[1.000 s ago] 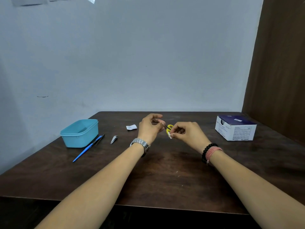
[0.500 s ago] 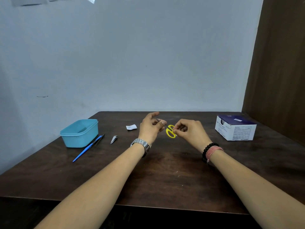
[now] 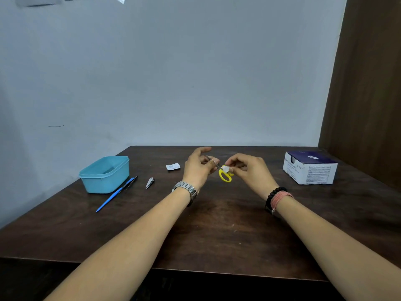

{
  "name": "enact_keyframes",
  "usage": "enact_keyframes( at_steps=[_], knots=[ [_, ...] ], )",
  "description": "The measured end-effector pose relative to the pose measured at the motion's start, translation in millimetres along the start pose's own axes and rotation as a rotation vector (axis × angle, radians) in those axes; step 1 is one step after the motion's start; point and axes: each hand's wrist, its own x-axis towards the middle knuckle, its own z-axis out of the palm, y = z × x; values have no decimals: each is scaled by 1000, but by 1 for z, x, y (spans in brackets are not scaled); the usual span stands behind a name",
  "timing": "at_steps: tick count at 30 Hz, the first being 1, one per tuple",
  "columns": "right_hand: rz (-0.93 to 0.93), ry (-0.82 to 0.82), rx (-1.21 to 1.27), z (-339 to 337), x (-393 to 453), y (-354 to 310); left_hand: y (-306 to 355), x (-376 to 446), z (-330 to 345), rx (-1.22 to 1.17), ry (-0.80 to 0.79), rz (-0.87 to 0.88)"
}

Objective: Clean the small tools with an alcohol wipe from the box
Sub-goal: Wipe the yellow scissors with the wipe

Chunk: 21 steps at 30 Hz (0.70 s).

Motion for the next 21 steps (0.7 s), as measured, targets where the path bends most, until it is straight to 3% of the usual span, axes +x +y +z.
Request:
enact_keyframes(
  at_steps=[7, 15, 21],
  knots=[
    [1, -8, -101, 2, 0, 7, 1, 3, -4, -1, 62, 7],
    [-3, -2, -100, 1, 0, 4, 1, -1, 1, -3, -50, -9],
    [38, 36, -74, 1, 0, 4, 1, -2, 0, 21, -49, 13]
  ],
)
